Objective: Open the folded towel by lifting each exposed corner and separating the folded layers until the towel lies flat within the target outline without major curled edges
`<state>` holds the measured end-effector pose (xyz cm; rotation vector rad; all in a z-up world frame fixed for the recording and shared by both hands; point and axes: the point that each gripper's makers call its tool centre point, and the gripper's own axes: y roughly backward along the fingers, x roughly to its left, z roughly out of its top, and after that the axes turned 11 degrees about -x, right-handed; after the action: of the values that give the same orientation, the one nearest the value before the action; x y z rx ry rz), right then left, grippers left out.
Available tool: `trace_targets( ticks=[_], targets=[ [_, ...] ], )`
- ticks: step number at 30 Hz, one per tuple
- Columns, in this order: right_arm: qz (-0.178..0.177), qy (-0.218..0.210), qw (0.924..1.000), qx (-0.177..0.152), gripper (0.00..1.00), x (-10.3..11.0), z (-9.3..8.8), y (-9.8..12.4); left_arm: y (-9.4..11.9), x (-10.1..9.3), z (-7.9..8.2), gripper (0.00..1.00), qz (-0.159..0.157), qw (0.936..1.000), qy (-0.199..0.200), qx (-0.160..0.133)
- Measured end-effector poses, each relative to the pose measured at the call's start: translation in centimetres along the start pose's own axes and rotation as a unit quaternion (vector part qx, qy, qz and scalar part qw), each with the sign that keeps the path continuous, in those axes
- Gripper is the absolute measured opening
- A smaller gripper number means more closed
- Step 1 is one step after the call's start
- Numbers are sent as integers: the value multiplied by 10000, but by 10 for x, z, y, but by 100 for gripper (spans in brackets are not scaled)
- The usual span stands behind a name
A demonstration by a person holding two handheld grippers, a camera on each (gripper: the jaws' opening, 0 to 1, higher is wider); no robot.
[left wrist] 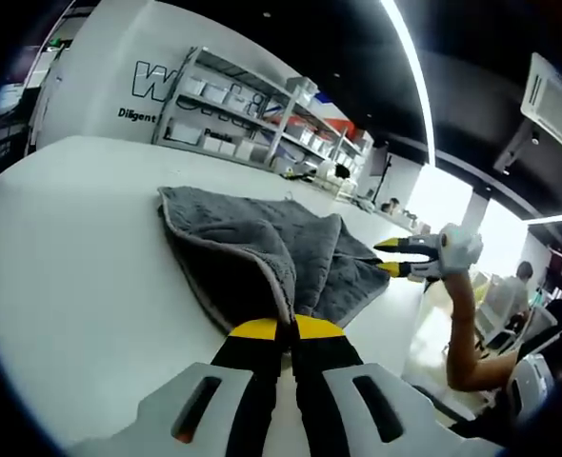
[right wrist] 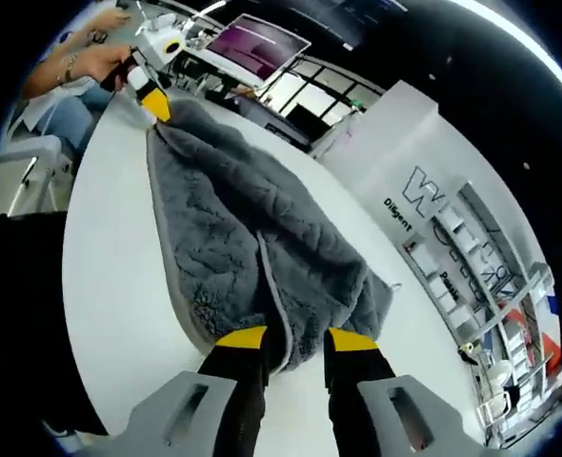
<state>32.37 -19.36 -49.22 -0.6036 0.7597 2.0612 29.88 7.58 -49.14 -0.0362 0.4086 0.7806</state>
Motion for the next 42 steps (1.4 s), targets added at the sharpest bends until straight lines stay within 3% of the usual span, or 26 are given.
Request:
trace_targets(
  ticks=[3, 8, 16, 20, 25, 32, 35, 42],
  targets=[
    [164, 130, 9998, 40, 1, 5, -2, -4, 0, 0, -1, 3, -3, 10000, 38, -11],
    [-1, 146, 9999, -21, 0, 3, -3, -3, 0, 2, -2, 3, 9, 10000, 74, -18],
    [-499, -545, 9946, -728, 0, -15, 13, 17, 3, 7, 0, 3, 84, 9998, 171, -55],
    [-675, -713, 9911, -900, 0, -21, 17, 34, 5, 8, 1, 3, 114, 9997, 201, -101],
    [-716, -1162, 9815, -1343, 0, -24, 28, 46, 7, 10, 1, 3, 138, 9996, 227, -101],
    [-930, -1910, 9590, -1877, 0, -35, 28, 64, 9, 7, 1, 3, 124, 9996, 224, -110],
    [-871, -2121, 9541, -1929, 0, -34, 24, 69, 11, 3, 0, 3, 101, 9996, 236, -97],
    [-735, -2338, 9545, -1701, 0, -20, 1, 72, 15, -11, -10, 3, -21, 9999, 152, 67]
  ],
)
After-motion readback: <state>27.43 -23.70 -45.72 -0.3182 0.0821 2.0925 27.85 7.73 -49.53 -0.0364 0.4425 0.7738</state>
